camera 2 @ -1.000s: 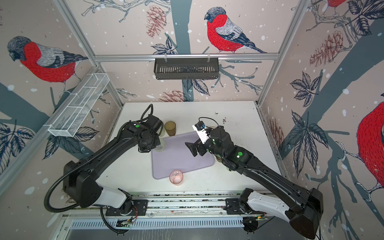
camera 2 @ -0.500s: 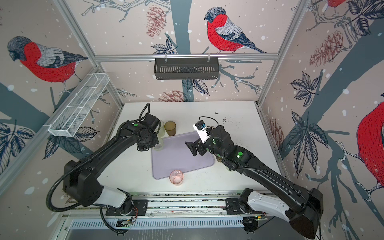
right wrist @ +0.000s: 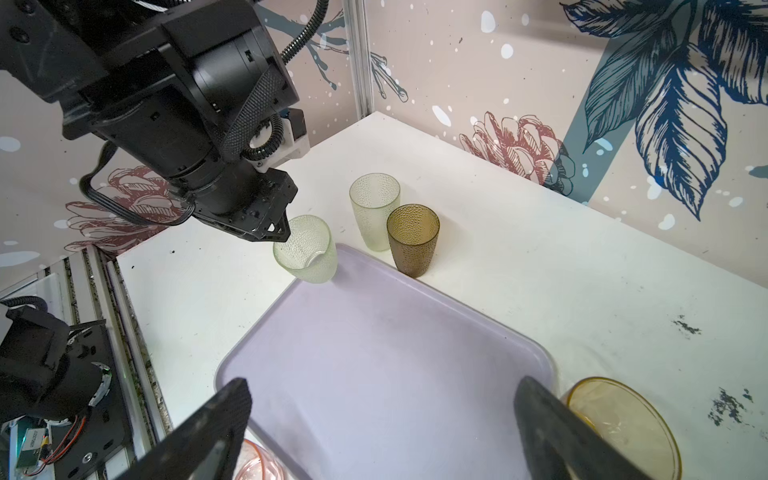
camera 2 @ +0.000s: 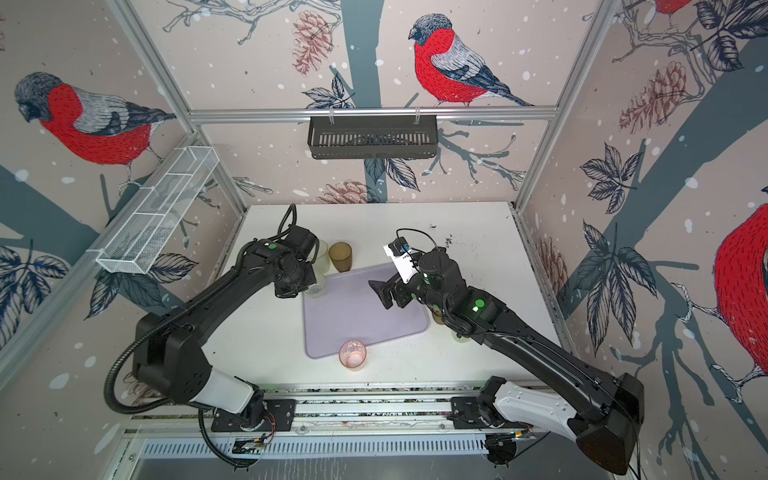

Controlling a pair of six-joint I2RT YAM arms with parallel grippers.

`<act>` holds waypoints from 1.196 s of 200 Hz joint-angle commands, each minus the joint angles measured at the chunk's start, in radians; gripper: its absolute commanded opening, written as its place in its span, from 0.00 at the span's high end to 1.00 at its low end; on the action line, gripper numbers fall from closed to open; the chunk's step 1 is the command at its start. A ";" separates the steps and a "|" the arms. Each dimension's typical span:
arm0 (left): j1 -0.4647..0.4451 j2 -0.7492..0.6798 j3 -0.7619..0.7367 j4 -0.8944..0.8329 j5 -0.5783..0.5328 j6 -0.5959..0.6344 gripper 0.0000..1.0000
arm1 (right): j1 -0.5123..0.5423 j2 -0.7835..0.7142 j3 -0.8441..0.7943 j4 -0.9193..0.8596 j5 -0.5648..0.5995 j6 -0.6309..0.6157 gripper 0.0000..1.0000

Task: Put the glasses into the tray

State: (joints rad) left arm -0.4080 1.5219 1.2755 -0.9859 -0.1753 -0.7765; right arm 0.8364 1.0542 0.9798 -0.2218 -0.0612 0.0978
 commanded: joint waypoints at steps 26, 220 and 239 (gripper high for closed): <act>0.026 0.021 -0.007 0.044 0.014 0.029 1.00 | 0.000 0.000 0.001 0.009 0.005 -0.003 0.00; 0.058 0.102 -0.027 0.077 0.024 0.084 1.00 | -0.006 -0.011 -0.009 0.002 0.018 -0.014 0.01; 0.059 0.107 -0.027 0.080 0.022 0.088 1.00 | -0.007 -0.011 -0.012 0.004 0.018 -0.013 0.00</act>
State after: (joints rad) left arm -0.3511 1.6222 1.2476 -0.9169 -0.1493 -0.6994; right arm 0.8295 1.0462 0.9726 -0.2329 -0.0498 0.0975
